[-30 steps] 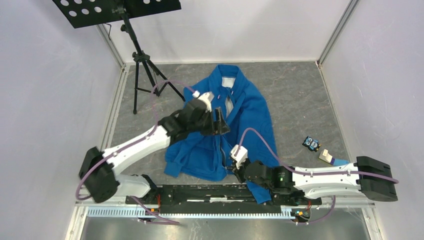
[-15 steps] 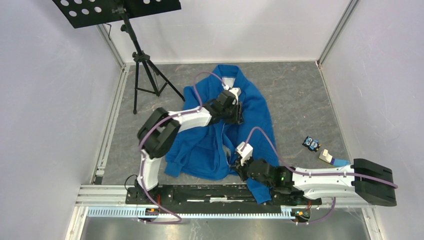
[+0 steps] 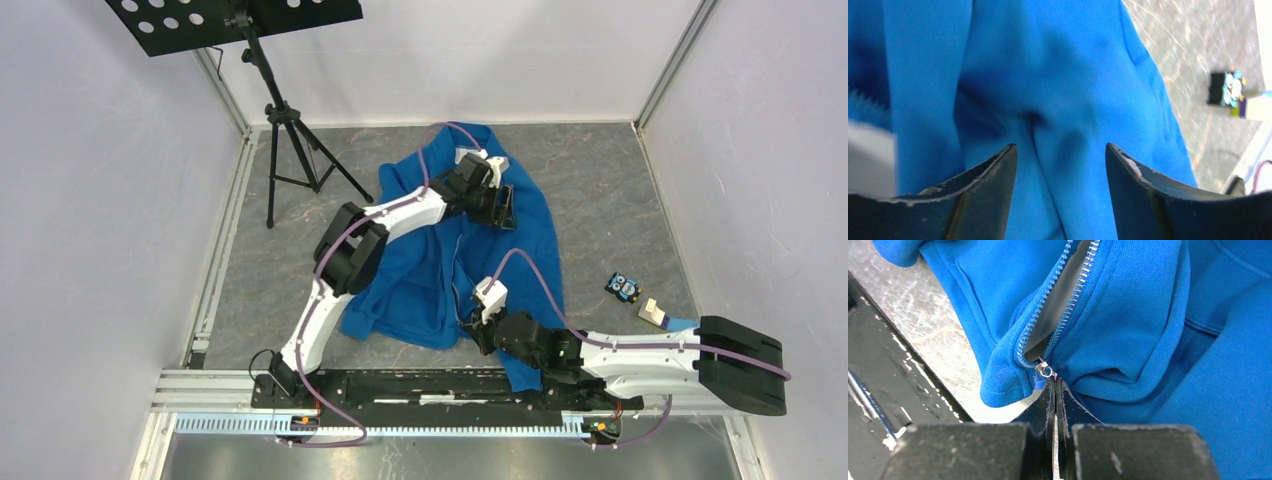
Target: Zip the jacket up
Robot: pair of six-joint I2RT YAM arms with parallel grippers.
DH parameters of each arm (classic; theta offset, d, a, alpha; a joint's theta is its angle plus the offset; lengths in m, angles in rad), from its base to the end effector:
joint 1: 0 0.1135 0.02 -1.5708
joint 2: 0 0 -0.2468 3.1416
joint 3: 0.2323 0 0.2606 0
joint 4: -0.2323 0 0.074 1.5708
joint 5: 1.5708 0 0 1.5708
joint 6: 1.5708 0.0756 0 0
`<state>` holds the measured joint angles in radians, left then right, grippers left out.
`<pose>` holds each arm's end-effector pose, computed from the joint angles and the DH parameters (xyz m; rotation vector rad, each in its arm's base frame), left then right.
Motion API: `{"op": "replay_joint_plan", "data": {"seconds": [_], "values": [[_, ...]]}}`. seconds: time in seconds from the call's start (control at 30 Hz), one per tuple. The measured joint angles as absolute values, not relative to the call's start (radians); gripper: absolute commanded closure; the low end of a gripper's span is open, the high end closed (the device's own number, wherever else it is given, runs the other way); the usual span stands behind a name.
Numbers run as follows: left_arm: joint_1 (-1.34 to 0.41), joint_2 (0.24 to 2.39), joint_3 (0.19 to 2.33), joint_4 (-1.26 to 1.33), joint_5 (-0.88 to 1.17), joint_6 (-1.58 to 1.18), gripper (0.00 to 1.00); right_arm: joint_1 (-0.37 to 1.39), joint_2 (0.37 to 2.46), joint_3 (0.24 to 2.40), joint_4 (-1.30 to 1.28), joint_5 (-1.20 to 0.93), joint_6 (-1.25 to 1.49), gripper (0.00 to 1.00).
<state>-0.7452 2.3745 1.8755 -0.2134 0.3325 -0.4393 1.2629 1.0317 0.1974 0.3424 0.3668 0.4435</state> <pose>0.3942 -0.3973 0.1210 0.5554 2.3765 -0.9605 0.0972 0.2162 0.1094 -0.6184 2.0055 0.6864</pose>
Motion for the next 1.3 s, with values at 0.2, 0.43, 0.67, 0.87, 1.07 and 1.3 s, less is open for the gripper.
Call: {"op": "replay_joint_plan", "data": {"seconds": [0.2,0.43,0.67,0.87,1.07,1.3], "values": [[-0.727,1.997,1.644,-0.335,0.342,-0.400,0.07,1.243,1.031,0.232,0.348,0.307,0.445,1.00],[-0.707,1.316,1.213,-0.340,0.355,-0.457,0.23,1.224,1.029,0.274,0.345,0.237,0.525,1.00],[-0.809,0.827,0.628,-0.302,0.345,-0.674,0.30,1.214,0.998,0.336,0.303,0.196,0.586,1.00],[-0.978,0.586,0.315,-0.184,0.234,-0.894,0.31,1.209,1.000,0.365,0.273,0.168,0.609,1.00],[-0.997,0.690,0.289,-0.033,0.193,-0.977,0.49,1.209,1.014,0.365,0.260,0.152,0.614,1.00],[-0.997,0.882,0.291,0.082,0.192,-0.998,0.53,1.209,1.015,0.365,0.257,0.137,0.616,1.00]]}}
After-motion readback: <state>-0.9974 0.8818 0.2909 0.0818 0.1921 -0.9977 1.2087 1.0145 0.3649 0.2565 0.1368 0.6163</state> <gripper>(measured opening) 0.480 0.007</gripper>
